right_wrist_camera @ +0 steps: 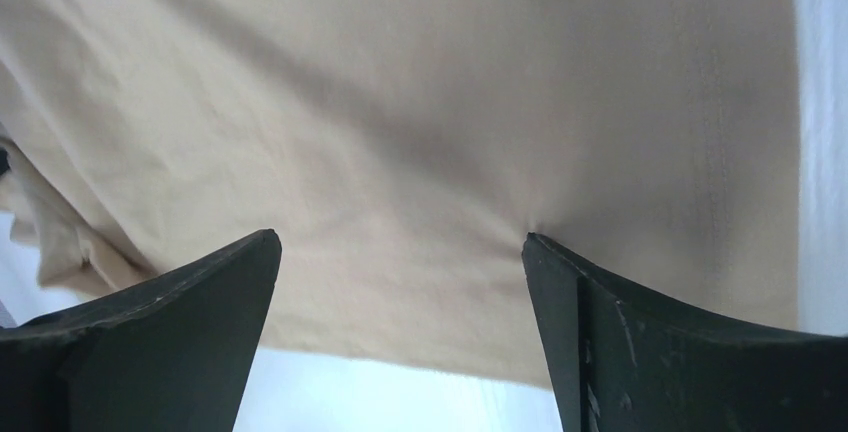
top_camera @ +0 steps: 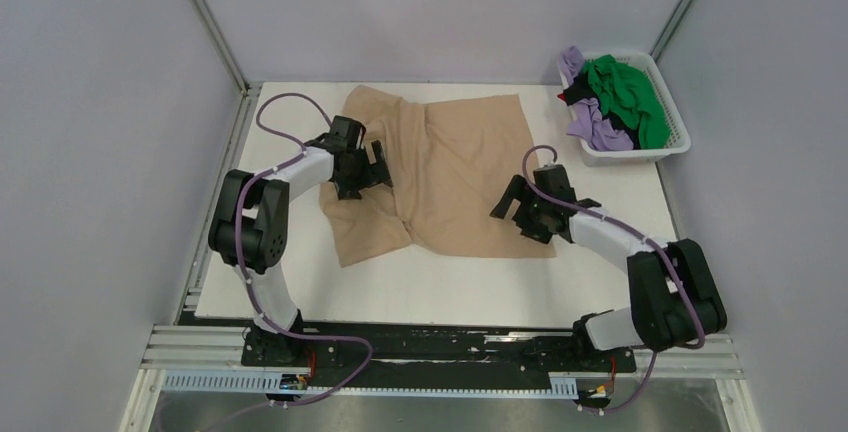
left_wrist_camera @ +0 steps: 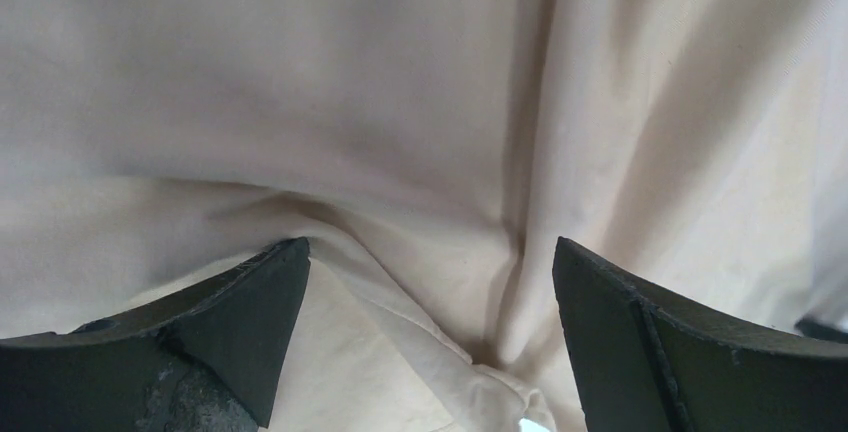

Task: Fold and stack the t-shirts
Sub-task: Flatten out the tshirt

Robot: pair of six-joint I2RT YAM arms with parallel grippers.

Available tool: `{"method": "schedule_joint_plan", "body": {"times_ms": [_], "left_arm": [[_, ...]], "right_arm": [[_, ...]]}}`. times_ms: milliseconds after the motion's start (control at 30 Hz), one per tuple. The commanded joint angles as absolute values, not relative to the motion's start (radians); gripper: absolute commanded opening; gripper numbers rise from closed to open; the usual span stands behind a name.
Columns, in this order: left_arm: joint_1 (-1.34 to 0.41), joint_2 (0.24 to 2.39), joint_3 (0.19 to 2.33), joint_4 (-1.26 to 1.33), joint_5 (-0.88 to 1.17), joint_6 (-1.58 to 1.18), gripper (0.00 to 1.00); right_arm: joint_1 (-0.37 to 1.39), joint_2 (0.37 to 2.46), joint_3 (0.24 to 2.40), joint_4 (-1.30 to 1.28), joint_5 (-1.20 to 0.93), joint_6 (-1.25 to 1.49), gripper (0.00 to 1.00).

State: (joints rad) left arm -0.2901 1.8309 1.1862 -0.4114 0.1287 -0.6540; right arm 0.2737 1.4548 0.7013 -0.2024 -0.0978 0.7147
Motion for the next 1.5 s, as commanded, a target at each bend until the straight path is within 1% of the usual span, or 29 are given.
{"method": "schedule_joint_plan", "body": {"times_ms": [0, 167, 267, 433, 600, 667, 767, 833, 867, 967, 1067, 1200, 1233, 1467], "left_arm": [[-0.273, 1.802, 1.192, -0.471, 0.049, -0.588, 1.00], [-0.273, 1.580, 1.079, -0.514, 0.042, -0.616, 1.00], [-0.273, 1.446, 0.996, -0.589, -0.049, -0.660, 1.00], [-0.273, 1.223, 0.847, -0.761, -0.137, -0.729, 1.00], [-0.273, 1.050, 0.700, -0.814, -0.106, -0.793, 1.00], [-0.274, 1.026, 0.661, -0.804, -0.079, -0.802, 0.98], [-0.282, 1.029, 0.630, -0.759, -0.054, -0.811, 0.95], [-0.294, 1.064, 0.623, -0.731, -0.050, -0.814, 0.90], [-0.302, 1.095, 0.627, -0.722, -0.047, -0.811, 0.87], [-0.313, 1.166, 0.640, -0.677, -0.041, -0.799, 0.82], [-0.314, 1.240, 0.646, -0.636, -0.035, -0.789, 0.75], [-0.314, 1.308, 0.656, -0.589, -0.023, -0.786, 0.70], [-0.314, 1.318, 0.659, -0.582, -0.024, -0.785, 0.66], [-0.317, 1.414, 0.660, -0.525, 0.027, -0.774, 0.48]], "right_arm": [[0.309, 1.296, 0.653, -0.369, -0.043, 0.812, 1.00], [0.307, 1.093, 0.733, -0.410, 0.116, 0.774, 1.00], [0.307, 1.024, 0.748, -0.413, 0.183, 0.749, 1.00], [0.304, 0.953, 0.703, -0.433, 0.318, 0.741, 1.00], [0.289, 0.917, 0.670, -0.445, 0.365, 0.740, 1.00], [0.286, 0.922, 0.666, -0.446, 0.365, 0.735, 1.00], [0.285, 0.940, 0.666, -0.447, 0.360, 0.732, 1.00], [0.283, 0.954, 0.664, -0.448, 0.354, 0.730, 1.00], [0.283, 0.960, 0.662, -0.449, 0.353, 0.731, 1.00], [0.283, 0.978, 0.658, -0.452, 0.347, 0.732, 1.00], [0.281, 0.991, 0.657, -0.455, 0.344, 0.730, 1.00], [0.279, 0.992, 0.648, -0.455, 0.344, 0.722, 1.00], [0.279, 0.991, 0.646, -0.455, 0.346, 0.720, 1.00], [0.275, 0.978, 0.640, -0.461, 0.358, 0.719, 1.00]]}}
